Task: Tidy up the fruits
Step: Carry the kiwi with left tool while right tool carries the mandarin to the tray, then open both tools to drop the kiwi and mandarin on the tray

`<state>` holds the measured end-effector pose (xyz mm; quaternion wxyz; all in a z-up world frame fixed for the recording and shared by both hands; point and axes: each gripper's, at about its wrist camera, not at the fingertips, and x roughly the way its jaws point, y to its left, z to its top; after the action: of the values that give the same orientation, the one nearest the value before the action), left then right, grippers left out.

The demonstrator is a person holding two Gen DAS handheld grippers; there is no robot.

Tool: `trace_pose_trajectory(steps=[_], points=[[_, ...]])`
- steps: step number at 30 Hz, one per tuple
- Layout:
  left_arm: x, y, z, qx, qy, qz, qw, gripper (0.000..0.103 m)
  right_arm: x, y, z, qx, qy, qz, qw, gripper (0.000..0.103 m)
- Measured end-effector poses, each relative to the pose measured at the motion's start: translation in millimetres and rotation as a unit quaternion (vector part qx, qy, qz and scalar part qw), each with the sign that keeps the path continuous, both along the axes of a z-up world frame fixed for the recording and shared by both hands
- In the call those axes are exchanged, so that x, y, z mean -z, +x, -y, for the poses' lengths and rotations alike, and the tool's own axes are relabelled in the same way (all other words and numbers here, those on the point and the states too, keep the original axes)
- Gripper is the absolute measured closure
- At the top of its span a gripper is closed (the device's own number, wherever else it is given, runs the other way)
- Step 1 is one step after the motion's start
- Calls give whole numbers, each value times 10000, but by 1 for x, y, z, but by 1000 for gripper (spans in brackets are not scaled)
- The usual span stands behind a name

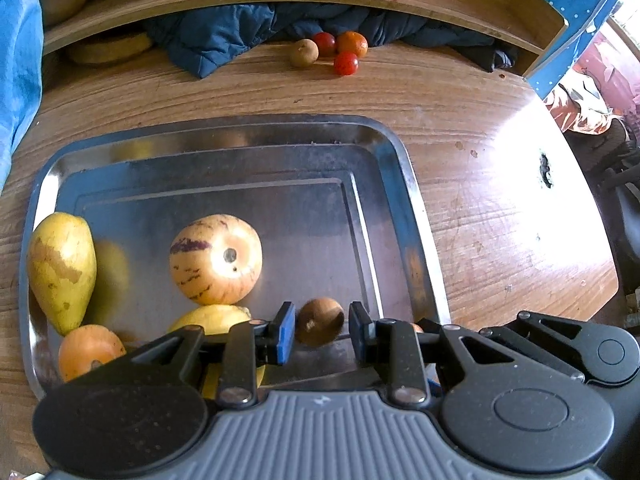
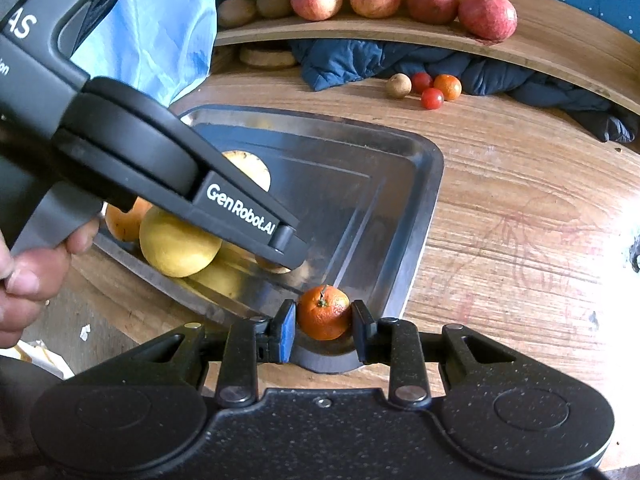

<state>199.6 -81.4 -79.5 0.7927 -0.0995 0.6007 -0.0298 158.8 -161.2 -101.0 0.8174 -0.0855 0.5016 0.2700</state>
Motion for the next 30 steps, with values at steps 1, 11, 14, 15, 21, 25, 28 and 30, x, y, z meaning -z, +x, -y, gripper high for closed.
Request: trace_pose_trajectory(steps=[1,11,14,15,21,25,28,30], points=[[0,-1,0,-7,5,-1,10000,72,0,-1,0,-12,-4,2,10000,72],[-8,-6,-2,-32,94,52,9999,56,-2,-1,-1,-77,-25,84,9999,67],[-12,-7,-3,2,139,57,9999,49,-4,-2,-1,-87,-3,137,9999,59],[-13,-8,-3,4,160,66,9999,46,-5,-2,0,-80,9,154,9998,57],[-28,-13,-9,8,213,168,9996,32,-11,-2,4,12,119,224,9997,43],[-38,-18,-16,27,207,233,9995,23,-14,-1,6,69,194,237,9995,34],[-45,-22,-21,39,271,250,9993,14,-16,-2,6,66,220,253,9994,27],[-48,-26,-27,32,329,224,9992,11,-17,-2,5,50,234,266,9994,24]])
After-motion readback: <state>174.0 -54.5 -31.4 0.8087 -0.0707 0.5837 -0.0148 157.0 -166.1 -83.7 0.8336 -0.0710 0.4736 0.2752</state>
